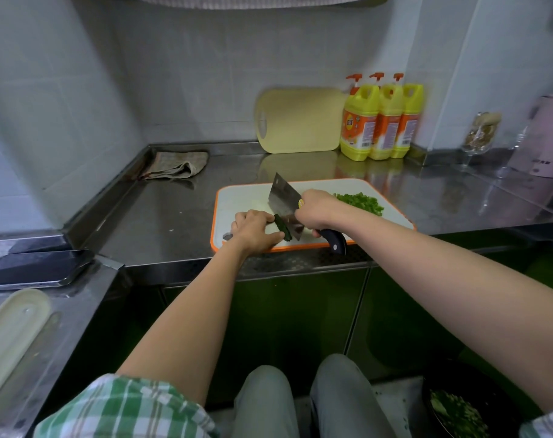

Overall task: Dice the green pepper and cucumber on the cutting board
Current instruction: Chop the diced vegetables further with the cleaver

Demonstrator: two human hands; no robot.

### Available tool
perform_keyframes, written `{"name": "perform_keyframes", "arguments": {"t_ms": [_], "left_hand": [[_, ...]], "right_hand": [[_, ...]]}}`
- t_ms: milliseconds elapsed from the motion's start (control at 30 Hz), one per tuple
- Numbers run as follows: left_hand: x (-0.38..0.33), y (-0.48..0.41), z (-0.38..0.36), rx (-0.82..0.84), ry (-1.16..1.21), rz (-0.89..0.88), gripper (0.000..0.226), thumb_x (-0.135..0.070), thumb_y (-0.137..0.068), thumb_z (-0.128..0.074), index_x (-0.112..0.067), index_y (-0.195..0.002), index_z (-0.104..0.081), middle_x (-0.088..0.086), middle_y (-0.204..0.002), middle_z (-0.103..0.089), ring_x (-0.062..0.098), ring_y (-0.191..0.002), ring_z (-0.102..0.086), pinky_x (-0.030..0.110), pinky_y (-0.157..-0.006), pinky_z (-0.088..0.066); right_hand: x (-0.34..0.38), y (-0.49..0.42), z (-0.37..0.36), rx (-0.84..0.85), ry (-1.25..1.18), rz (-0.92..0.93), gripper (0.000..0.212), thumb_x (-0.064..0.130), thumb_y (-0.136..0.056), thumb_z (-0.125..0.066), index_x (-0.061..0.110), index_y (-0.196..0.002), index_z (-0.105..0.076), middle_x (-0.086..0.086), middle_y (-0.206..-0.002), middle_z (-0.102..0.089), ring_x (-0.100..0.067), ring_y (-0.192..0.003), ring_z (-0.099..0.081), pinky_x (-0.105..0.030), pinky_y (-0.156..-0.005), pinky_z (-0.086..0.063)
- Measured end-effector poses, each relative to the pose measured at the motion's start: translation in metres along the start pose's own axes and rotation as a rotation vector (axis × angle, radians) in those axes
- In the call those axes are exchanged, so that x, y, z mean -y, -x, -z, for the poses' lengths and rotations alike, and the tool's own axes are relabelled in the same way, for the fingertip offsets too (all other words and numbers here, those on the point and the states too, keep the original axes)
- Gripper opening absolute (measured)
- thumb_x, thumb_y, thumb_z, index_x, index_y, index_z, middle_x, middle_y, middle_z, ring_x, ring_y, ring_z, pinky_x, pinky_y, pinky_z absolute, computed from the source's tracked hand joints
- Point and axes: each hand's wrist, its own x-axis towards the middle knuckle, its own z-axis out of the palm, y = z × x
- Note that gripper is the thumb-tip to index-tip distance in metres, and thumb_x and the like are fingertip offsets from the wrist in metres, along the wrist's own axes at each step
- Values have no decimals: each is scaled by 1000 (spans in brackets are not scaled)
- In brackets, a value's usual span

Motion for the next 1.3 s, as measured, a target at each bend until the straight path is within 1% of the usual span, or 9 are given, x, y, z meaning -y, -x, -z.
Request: {"name": "perform_keyframes", "arguments": {"t_ms": [200,400,500,567,667,800,1067,1200,1300], "left_hand": [[0,0,-1,-2,2,-2,53,-43,-92,-59,-20,-139,-49,9,-141,-45,31,-130,-31,40,-101,-30],[0,1,-1,1,-9,-1,54,-44,-92,-58,-21,-140,-49,10,-142,-43,32,-131,-30,41,-102,-30],[-1,1,0,6,-13,-2,53,-44,-92,-58,-22,-140,-49,10,-143,-42,33,-131,-29,40,-101,-29],[-1,0,0,7,-7,-3,52,-43,-93,-58,-22,-140,-49,10,-142,-42,32,-131,-29,40,-100,-29],[-1,0,-1,6,-5,-4,50,-44,-92,-58,-24,-138,-51,10,-140,-43,32,-129,-30,40,-98,-30],[2,-2,-3,5,-21,2,51,-46,-91,-59,-26,-137,-52,10,-140,-44,32,-129,-29,40,-98,-30],[1,-2,-3,-1,-10,15,54,-47,-91,-59,-25,-139,-51,9,-141,-44,32,-130,-29,40,-99,-30],[-1,0,-1,-2,-2,13,54,-45,-91,-59,-24,-140,-49,9,-141,-43,32,-131,-29,39,-100,-29],[-4,1,0,8,-23,10,55,-45,-92,-57,-25,-142,-46,9,-144,-40,31,-132,-28,39,-101,-28]], "right_hand": [[5,5,3,42,42,1,17,3,-94,-41,-4,-94,-57,-14,-71,-57,-27,-66,-59,-29,-54,-43],[5,10,2,48,66,1,14,3,-94,-40,-4,-97,-53,-15,-72,-54,-30,-67,-58,-28,-50,-43],[8,10,3,88,82,1,17,1,-92,-48,-7,-102,-60,-18,-81,-61,-30,-70,-59,-30,-57,-45],[9,13,5,84,96,37,10,5,-91,-54,1,-89,-63,-12,-80,-63,-24,-64,-58,-27,-58,-46],[11,13,8,49,72,79,26,14,-94,-54,16,-68,-47,0,-68,-53,-12,-54,-50,-22,-49,-40],[18,8,-7,32,157,39,11,6,-91,-52,2,-92,-62,-10,-75,-60,-18,-55,-51,-24,-47,-39],[14,0,-18,-54,190,-4,13,8,-89,-54,4,-77,-54,-9,-69,-57,-20,-56,-54,-26,-49,-43],[9,0,-11,-16,175,-11,11,6,-90,-53,4,-79,-53,-8,-62,-54,-19,-51,-53,-27,-49,-43],[4,-2,-10,-17,132,-10,5,5,-92,-50,1,-90,-53,-9,-64,-53,-20,-52,-53,-30,-58,-48]]}}
